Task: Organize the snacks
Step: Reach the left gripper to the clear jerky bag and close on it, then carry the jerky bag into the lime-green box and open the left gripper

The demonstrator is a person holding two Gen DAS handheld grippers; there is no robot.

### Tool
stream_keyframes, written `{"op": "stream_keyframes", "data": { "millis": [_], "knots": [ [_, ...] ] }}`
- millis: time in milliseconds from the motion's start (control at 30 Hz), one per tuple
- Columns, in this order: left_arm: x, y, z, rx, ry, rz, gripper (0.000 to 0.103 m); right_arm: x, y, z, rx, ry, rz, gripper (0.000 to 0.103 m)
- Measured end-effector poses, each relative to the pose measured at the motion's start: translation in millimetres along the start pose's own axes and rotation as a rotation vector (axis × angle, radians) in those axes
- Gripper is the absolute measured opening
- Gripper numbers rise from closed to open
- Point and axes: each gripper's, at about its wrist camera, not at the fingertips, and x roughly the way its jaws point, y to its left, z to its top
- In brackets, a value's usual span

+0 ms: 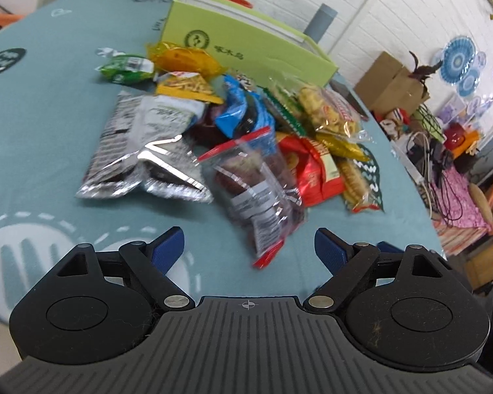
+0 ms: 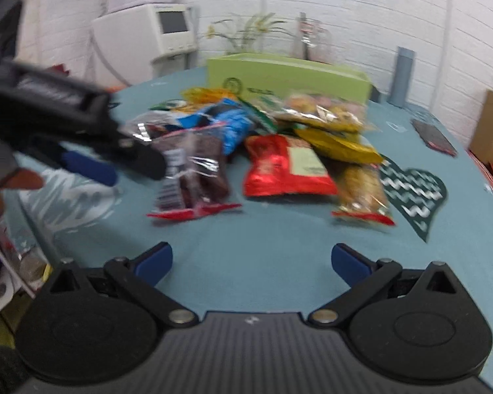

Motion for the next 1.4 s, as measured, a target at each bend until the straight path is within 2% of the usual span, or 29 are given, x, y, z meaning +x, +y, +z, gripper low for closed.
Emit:
{"op": "stream_keyframes", "data": {
  "millis": [133,400,433,467,500,567,700,833,900,1000,1167,1233,1300,1400],
  "knots": [
    [17,-11,16,0.007,0.021,-0.01,0.076,22,17,22,-0.111,-0.031,0.12,0.102],
    [36,-11,24,0.005,0.052,0.01,0.069,68,21,47,-0.173,0.006,0.185,0.1],
    [39,-9,22,0.003,0.066,0.006,0.064,70,22,48,-0.171,0.009,0.192,0.093],
    [37,-8,21,0.017,0.051,0.003,0.055,70,21,48,-0.149,0.014,0.208,0.063],
    [37,-8,19,0.035,0.052,0.015,0.047,70,17,48,-0.097,0.022,0.247,0.065],
    [34,-6,16,0.061,0.058,-0.01,0.043,65,18,47,-0.093,0.024,0.229,0.061],
    [20,-7,10,0.076,0.068,-0.057,0.041,44,25,48,-0.087,0.017,0.196,0.061],
    [-4,-20,21,0.12,0.011,-0.089,0.041,18,32,62,-0.112,-0.057,0.151,0.061],
    [-12,-28,42,0.16,-0.021,-0.088,0.042,19,28,84,-0.134,-0.088,0.135,0.061],
    [-11,-34,96,0.206,-0.079,-0.09,0.042,40,12,137,-0.172,-0.146,0.105,0.061],
    [26,-34,218,0.287,-0.17,-0.031,0.041,120,-28,238,-0.185,-0.183,0.095,0.061],
    [54,-21,264,0.269,-0.145,-0.02,0.041,159,-44,267,-0.165,-0.156,0.116,0.061],
    [86,-3,296,0.248,-0.107,-0.021,0.042,204,-50,289,-0.151,-0.114,0.132,0.062],
    [128,22,319,0.227,-0.046,0.001,0.043,252,-66,298,-0.087,-0.033,0.201,0.07]
  ]
}}
